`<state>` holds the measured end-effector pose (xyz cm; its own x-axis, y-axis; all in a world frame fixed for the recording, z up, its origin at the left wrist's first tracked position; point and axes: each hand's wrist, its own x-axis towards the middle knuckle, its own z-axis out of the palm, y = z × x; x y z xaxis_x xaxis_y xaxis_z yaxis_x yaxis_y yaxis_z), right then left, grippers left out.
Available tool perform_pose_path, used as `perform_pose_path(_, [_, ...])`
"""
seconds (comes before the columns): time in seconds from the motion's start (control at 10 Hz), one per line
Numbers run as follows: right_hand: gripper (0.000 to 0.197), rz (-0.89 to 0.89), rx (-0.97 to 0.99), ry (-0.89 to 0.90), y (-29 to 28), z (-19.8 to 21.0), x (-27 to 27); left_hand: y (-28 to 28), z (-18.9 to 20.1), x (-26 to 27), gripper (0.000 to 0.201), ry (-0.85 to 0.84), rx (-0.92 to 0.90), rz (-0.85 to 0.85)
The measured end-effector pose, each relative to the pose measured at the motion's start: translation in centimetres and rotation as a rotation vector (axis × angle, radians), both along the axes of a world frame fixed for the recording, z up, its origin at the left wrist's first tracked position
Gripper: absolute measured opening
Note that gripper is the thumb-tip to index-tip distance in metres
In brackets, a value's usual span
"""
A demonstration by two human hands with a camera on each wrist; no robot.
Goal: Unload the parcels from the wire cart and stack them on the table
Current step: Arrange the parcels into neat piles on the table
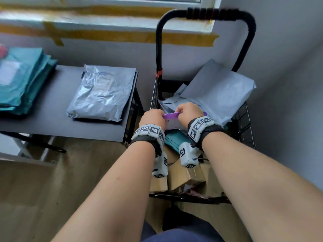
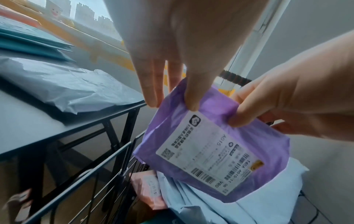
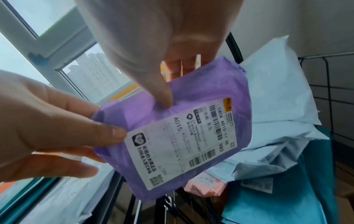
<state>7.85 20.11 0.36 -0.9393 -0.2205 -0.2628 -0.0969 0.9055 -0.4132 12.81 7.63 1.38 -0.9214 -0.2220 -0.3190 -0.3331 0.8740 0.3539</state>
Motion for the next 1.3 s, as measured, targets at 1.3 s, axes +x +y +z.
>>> perform_pose_path(1.3, [0.018, 0.067, -0.373, -0.429, -50.7, 1.7, 12.7, -49.0, 4.6, 17.8, 0.026, 0.381, 0.772, 0.812])
